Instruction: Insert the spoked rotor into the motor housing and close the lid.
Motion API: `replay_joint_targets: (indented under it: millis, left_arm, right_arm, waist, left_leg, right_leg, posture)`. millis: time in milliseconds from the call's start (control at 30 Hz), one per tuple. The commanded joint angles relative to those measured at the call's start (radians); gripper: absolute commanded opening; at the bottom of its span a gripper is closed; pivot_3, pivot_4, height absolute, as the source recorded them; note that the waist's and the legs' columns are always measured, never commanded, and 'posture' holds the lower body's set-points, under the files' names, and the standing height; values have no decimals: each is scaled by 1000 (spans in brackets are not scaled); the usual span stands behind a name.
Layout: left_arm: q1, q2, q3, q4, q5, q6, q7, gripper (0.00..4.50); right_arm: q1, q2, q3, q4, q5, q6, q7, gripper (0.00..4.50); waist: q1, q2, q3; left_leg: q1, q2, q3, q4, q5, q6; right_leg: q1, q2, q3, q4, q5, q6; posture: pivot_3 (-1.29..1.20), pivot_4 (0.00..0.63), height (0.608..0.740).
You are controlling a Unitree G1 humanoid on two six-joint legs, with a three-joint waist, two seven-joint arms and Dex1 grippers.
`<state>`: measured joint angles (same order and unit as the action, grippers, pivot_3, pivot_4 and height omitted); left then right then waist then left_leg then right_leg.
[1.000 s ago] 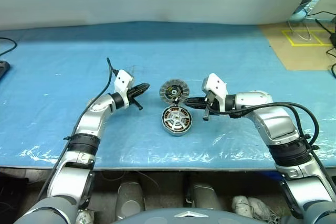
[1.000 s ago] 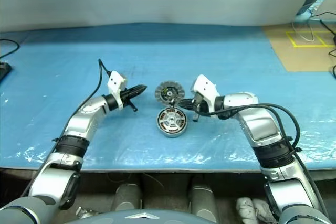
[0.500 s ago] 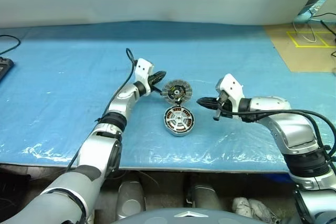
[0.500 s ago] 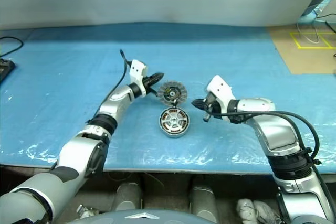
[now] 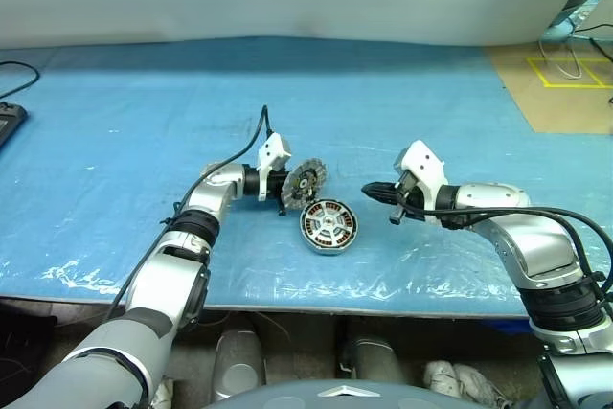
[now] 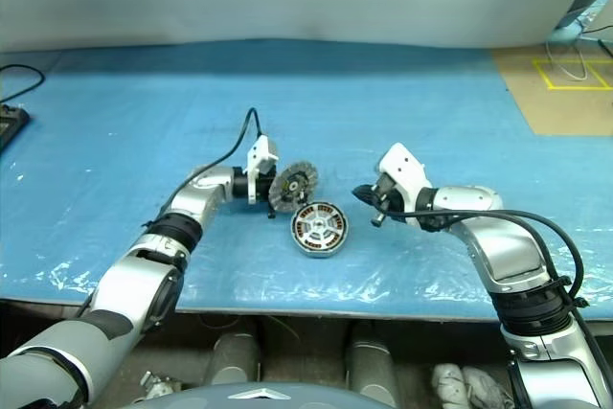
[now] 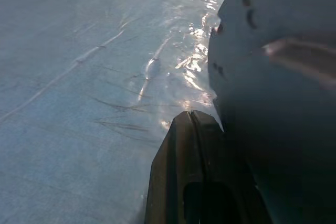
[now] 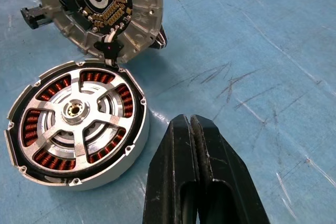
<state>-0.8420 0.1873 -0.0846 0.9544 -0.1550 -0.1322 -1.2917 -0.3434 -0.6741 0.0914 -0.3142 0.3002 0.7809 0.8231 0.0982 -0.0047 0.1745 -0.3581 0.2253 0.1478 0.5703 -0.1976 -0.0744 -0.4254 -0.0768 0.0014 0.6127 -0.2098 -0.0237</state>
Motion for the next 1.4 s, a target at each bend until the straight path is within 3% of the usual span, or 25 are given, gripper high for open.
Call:
replay_joint_targets:
  millis: [33,467,767,1133,1400]
  left_arm:
    - [-8,-10,-6,-94,-23,17,-45,0]
    - [81,126,-26,-202,1,109,-123,0]
    - [75,82,16,-222,-52,147,-28,0]
    - [222,108,-65,-602,-141,369,-121,0]
    - [236,124,-131,-687,-138,418,-117,0]
  right_arm:
    - [-7,-6,-8,-27,7,-15,-5,39]
    - [6,-16,-9,-29,1,-20,-12,39]
    - [-17,4,14,9,-8,-44,-20,39]
    - [-7,-7,34,22,-22,-69,-14,39]
    - [-17,1,24,20,-17,-59,-25,39]
  waist:
    - [0,0,0]
    - [-2,0,0]
    - [0,0,0]
    - [-3,0,0]
    - [-3,0,0]
  left_leg:
    - [0,0,0,0,0,0]
    - [1,0,0,-4,0,0]
    - [1,0,0,-4,0,0]
    - [-1,0,1,-6,0,0]
    - [0,0,1,-5,0,0]
  right_leg:
    - [0,0,0,0,0,0]
    - [0,1,-1,-4,0,0]
    - [0,0,-1,-4,0,0]
    - [0,0,-1,-5,0,0]
    - [-1,0,0,-4,0,0]
  posture:
    - [0,150,740]
    - [0,150,740]
    - [0,150,740]
    - [0,150,740]
    - [0,150,740]
